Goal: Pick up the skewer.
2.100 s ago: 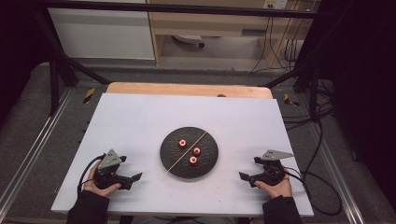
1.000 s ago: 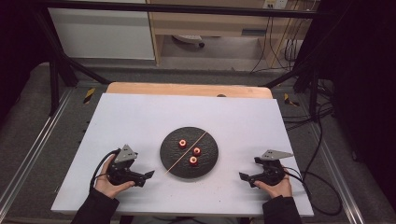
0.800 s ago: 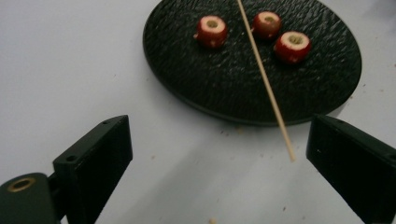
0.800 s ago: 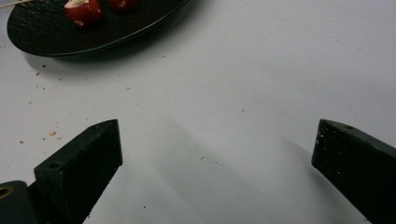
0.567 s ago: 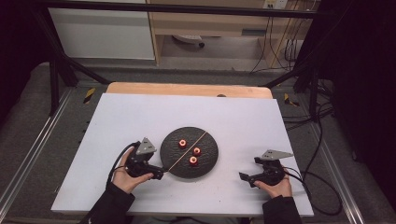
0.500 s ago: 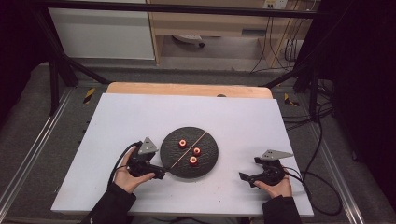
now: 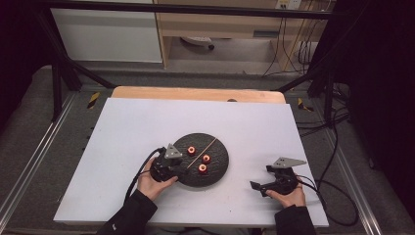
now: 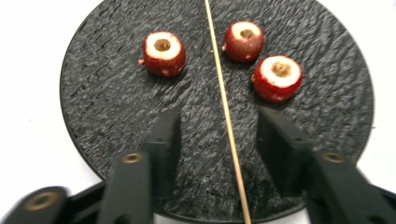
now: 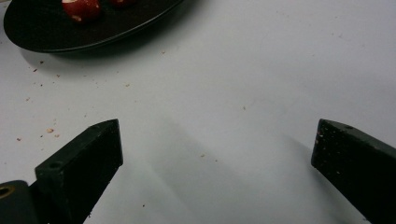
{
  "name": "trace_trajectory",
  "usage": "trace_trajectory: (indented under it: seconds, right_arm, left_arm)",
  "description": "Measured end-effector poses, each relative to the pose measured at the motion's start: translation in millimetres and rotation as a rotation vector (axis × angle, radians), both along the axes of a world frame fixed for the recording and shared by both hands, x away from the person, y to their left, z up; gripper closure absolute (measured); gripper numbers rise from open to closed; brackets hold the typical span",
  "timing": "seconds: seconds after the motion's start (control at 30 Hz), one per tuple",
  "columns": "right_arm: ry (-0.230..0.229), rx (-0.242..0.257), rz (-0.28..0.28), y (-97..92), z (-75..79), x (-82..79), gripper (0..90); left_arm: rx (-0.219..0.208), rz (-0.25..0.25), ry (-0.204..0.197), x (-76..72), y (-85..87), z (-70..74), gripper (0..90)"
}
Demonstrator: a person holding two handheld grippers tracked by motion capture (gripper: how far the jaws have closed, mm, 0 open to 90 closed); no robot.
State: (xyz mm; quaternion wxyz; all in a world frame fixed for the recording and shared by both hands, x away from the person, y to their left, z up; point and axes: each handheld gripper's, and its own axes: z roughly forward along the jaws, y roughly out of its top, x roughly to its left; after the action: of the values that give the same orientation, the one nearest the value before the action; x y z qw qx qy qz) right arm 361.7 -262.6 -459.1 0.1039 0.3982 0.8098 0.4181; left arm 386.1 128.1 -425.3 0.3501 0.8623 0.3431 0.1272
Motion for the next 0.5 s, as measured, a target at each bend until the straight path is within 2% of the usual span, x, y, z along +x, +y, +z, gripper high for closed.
trace_trajectory:
  seconds: [0.03, 0.1, 0.13, 0.2, 0.5]
  right_arm:
    - [0.0, 0.0, 0.0, 0.0, 0.0, 0.0, 2.5]
    - [0.001, 0.0, 0.0, 0.1, 0.0, 0.0, 2.5]
    - [0.001, 0.0, 0.0, 0.1, 0.0, 0.0, 2.5]
    - [0.002, 0.0, 0.0, 0.1, 0.1, -0.1, 2.5]
    - [0.003, 0.0, 0.001, 0.2, 0.1, -0.2, 2.6]
  left_arm:
    - [0.0, -0.001, 0.003, 0.1, -0.6, -1.0, 55.7]
    - [0.0, -0.006, 0.008, -0.2, -1.8, -2.4, 61.4]
    - [0.001, -0.004, 0.003, -0.7, -2.4, -3.0, 61.4]
    - [0.0, -0.002, -0.001, -1.3, -3.1, -3.8, 66.8]
    - [0.008, 0.011, 0.004, -3.5, -7.7, -8.0, 78.0]
